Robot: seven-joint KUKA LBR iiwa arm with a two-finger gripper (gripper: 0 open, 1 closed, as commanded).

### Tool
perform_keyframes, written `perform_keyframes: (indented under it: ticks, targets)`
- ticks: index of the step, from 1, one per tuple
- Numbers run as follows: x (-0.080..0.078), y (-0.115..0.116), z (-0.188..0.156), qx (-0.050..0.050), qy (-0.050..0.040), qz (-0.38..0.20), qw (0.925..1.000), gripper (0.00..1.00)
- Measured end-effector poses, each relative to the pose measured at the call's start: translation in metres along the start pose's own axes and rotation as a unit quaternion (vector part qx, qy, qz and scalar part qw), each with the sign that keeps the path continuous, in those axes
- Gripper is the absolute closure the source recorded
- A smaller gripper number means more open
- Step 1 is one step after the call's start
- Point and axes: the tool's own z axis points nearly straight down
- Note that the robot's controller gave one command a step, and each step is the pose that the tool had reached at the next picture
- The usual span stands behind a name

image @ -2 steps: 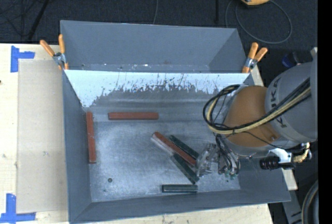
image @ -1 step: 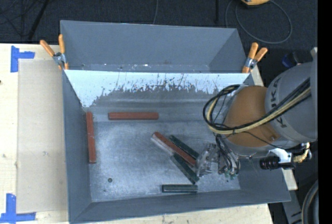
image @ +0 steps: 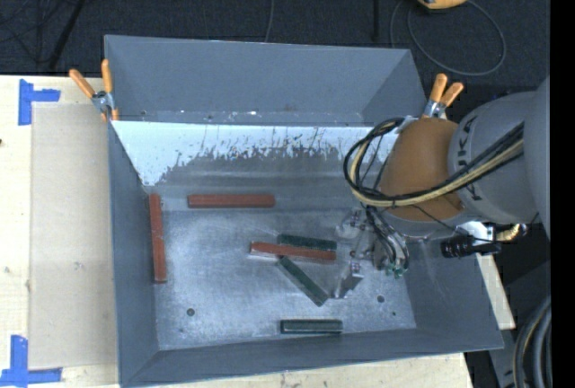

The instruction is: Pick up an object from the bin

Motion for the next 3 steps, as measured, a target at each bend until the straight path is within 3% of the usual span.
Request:
perform_keyframes:
  ticks: [1,2,3]
  targets:
    - [0.0,0.0,0.0,0.0,-0.0001,-0.001,1.0,0.0]
    - [0.016,0.073,-0.004,-0.001,-0.0072,-0.039,0.9992,1.0]
    - [0.016,0.073,-0.004,-0.001,-0.0072,-0.04,0.9992,1.0]
